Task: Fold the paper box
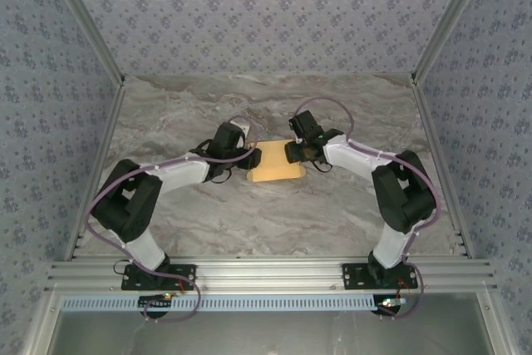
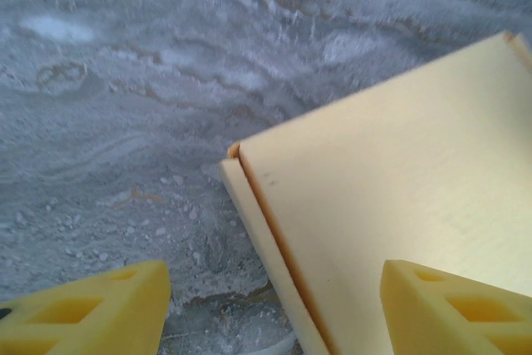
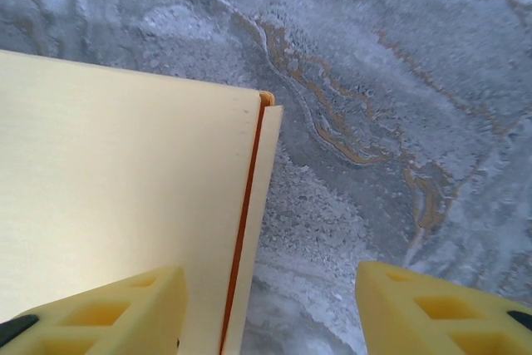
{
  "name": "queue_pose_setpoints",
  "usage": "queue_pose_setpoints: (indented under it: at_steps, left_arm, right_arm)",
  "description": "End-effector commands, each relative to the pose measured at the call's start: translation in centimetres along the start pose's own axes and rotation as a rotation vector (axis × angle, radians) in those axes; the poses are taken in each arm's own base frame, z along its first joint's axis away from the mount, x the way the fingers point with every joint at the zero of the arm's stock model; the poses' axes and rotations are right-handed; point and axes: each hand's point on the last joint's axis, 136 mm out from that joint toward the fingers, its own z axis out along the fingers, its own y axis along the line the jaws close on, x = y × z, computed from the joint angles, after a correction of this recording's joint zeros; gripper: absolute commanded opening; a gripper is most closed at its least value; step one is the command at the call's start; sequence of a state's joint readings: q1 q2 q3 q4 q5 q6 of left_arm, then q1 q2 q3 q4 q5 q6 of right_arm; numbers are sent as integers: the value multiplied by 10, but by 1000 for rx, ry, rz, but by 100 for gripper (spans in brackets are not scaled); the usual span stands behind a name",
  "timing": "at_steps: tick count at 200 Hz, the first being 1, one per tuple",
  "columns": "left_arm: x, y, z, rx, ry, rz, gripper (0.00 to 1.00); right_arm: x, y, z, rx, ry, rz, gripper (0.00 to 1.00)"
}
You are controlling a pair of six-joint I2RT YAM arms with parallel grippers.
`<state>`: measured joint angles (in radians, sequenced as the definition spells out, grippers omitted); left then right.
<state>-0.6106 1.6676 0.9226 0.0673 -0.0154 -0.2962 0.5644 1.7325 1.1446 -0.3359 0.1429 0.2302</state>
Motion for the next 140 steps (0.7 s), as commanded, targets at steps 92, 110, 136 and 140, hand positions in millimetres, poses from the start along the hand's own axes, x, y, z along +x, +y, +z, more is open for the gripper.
queue_pose_setpoints:
  at_steps: [92, 110, 136, 140]
  left_arm:
    - [-43, -16, 31, 271, 145, 34, 76]
    - [-38, -21, 46, 322, 213, 18, 74]
    - [-36, -40, 48, 437, 255, -5, 70]
    - [-35, -42, 46, 446, 257, -5, 69]
  right_arm:
    - [66, 14, -73, -84, -33, -24, 62]
    - [67, 10, -75, -70, -35, -16, 62]
    - [70, 16, -75, -103, -21, -7, 68]
    - [72, 17, -75, -111, -16, -7, 68]
